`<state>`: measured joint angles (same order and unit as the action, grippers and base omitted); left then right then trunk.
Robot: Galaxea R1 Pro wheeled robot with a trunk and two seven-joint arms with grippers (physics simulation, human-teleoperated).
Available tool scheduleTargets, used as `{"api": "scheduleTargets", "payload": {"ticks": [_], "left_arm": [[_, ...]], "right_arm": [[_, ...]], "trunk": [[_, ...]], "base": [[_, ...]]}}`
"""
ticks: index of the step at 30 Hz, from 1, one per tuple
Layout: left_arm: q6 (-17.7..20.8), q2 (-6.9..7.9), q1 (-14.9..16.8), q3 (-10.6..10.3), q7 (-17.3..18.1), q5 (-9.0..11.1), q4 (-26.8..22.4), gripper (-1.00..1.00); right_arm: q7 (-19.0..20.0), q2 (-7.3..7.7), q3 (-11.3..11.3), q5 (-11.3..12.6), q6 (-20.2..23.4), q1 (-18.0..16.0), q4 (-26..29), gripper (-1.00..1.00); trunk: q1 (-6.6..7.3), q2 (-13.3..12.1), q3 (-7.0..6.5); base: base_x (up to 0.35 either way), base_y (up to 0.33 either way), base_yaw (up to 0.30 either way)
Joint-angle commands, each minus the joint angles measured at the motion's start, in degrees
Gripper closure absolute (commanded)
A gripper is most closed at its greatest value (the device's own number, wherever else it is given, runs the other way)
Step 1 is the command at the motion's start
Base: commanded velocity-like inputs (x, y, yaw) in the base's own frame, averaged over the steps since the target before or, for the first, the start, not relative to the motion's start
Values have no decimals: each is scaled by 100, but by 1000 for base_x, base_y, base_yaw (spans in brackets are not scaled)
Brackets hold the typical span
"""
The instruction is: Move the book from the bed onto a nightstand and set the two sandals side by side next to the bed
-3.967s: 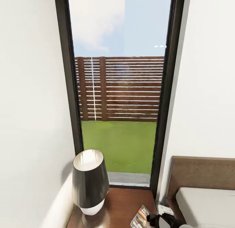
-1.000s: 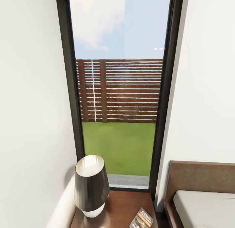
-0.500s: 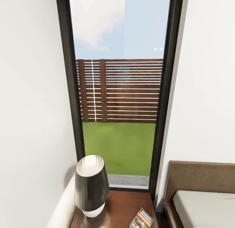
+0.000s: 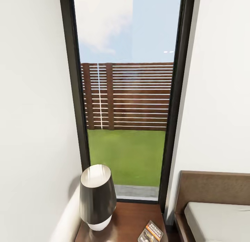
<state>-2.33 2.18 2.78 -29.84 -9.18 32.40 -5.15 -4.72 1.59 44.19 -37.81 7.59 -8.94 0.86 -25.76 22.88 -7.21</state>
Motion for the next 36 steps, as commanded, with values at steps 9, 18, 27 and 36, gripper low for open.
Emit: {"api": "scheduleTargets", "payload": {"ticks": [9,18,27,36], "left_arm": [[-7,9,2,-48,-22,49,-6,-100],[-6,7,3,-49,-22,50,-11,-100],[-5,10,3,-48,-22,48,-9,-100],[-3,10,3,-50,-22,47,-12,-100]], "right_arm": [[-11,-9,46,-60,23,-2,2,-100],[-11,-4,46,-60,23,-2,2,-100],[-11,-9,46,-60,23,-2,2,-100],[-11,-8,46,-60,23,-2,2,-100]], "trunk": [[-2,4,3],[-2,4,3],[-2,4,3],[-2,4,3]], "base": [[0,0,0],[0,0,0],[0,0,0],[0,0,0]]}}
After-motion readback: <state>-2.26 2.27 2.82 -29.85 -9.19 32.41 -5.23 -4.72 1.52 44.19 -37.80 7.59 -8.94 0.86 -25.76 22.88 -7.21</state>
